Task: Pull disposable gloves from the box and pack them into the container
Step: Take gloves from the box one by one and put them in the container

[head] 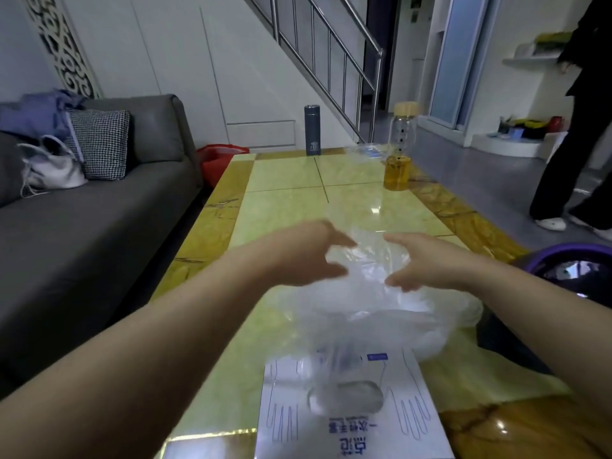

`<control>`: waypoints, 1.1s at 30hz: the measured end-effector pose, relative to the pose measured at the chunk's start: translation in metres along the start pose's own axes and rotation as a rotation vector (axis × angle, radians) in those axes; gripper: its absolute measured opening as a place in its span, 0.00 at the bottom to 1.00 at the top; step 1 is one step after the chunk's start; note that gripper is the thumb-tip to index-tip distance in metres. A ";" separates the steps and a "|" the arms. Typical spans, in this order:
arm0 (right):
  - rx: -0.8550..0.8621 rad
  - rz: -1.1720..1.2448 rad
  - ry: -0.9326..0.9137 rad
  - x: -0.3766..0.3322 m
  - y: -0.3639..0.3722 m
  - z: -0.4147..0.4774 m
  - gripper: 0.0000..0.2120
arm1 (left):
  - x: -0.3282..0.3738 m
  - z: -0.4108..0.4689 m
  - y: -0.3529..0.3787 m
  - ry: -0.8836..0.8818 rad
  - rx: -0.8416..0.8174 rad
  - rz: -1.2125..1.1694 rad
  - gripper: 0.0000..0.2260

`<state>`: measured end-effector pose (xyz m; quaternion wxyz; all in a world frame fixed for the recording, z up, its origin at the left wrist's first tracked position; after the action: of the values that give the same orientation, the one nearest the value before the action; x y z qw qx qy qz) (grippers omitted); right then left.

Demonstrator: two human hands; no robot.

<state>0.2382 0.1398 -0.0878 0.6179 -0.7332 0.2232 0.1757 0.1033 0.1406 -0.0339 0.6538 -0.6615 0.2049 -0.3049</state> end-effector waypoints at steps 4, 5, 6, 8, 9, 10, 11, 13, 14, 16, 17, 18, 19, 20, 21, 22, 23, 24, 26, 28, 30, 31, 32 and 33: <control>-0.152 -0.136 0.078 0.010 0.017 -0.001 0.42 | -0.010 0.014 0.066 -0.102 -0.424 0.201 0.29; -0.181 -0.192 0.091 0.012 0.021 -0.001 0.42 | -0.010 0.016 0.074 -0.103 -0.462 0.235 0.28; -0.203 -0.266 0.102 0.014 0.025 -0.001 0.39 | -0.009 0.019 0.081 -0.099 -0.489 0.256 0.28; -0.240 -0.466 0.104 0.019 0.032 0.004 0.31 | -0.006 0.024 0.094 -0.092 -0.544 0.278 0.26; -0.252 -0.573 0.103 0.019 0.035 0.007 0.28 | -0.005 0.025 0.099 -0.092 -0.565 0.281 0.25; -0.265 -0.665 0.105 0.020 0.039 0.008 0.27 | -0.006 0.026 0.104 -0.098 -0.585 0.283 0.25; -0.276 -0.721 0.107 0.022 0.041 0.011 0.28 | -0.008 0.027 0.110 -0.103 -0.599 0.283 0.24; -0.263 -0.740 0.136 0.022 0.038 0.009 0.31 | -0.011 0.029 0.119 -0.106 -0.621 0.299 0.23; -0.226 -0.758 0.121 0.017 0.032 0.005 0.32 | -0.012 0.030 0.122 -0.101 -0.631 0.308 0.22; -0.028 -0.901 0.003 -0.007 0.011 0.001 0.27 | -0.011 0.031 0.129 -0.093 -0.658 0.317 0.22; 0.095 -0.978 -0.094 -0.024 0.003 -0.001 0.22 | -0.011 0.031 0.131 -0.095 -0.670 0.318 0.22; 0.171 -0.965 -0.177 -0.035 0.000 0.000 0.20 | -0.010 0.031 0.133 -0.096 -0.676 0.315 0.22; 0.165 -0.898 -0.224 -0.041 0.003 0.002 0.19 | -0.011 0.033 0.135 -0.101 -0.672 0.297 0.22; 0.079 -0.792 -0.240 -0.040 0.014 0.007 0.22 | -0.012 0.034 0.137 -0.118 -0.669 0.278 0.21; -0.062 -0.713 -0.218 -0.032 0.032 0.013 0.26 | -0.015 0.034 0.139 -0.150 -0.665 0.257 0.20; -0.208 -0.667 -0.169 -0.019 0.052 0.019 0.29 | -0.020 0.034 0.142 -0.188 -0.662 0.237 0.19; -0.309 -0.663 -0.124 -0.005 0.067 0.025 0.31 | -0.025 0.034 0.144 -0.232 -0.657 0.216 0.20; -0.366 -0.670 -0.081 0.010 0.077 0.032 0.33 | -0.031 0.034 0.146 -0.259 -0.654 0.205 0.22; -0.418 -0.663 0.003 0.034 0.085 0.041 0.42 | -0.034 0.031 0.148 -0.248 -0.658 0.241 0.26; -0.456 -0.653 0.047 0.045 0.085 0.044 0.49 | -0.037 0.028 0.149 -0.274 -0.670 0.232 0.27; -0.487 -0.639 0.066 0.051 0.086 0.047 0.51 | -0.039 0.024 0.147 -0.351 -0.660 0.181 0.27; -0.495 -0.641 0.074 0.052 0.086 0.048 0.51 | -0.040 0.023 0.145 -0.374 -0.648 0.171 0.26; -0.501 -0.646 0.085 0.054 0.087 0.050 0.51 | -0.041 0.023 0.143 -0.386 -0.638 0.177 0.26; -0.504 -0.650 0.096 0.054 0.088 0.053 0.51 | -0.042 0.022 0.141 -0.391 -0.633 0.184 0.26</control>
<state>0.2371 0.1735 -0.1984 0.4313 -0.9011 -0.0415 -0.0137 0.1059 0.1765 -0.1786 0.4686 -0.8552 0.2189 -0.0344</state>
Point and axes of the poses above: each hand's wrist, its own z-axis towards the middle knuckle, its own y-axis out of the palm, x = y × z, the point moved 10 cm from there along z, towards the middle knuckle, and after that the axes turned 3 degrees about z, right-handed, at the moved point
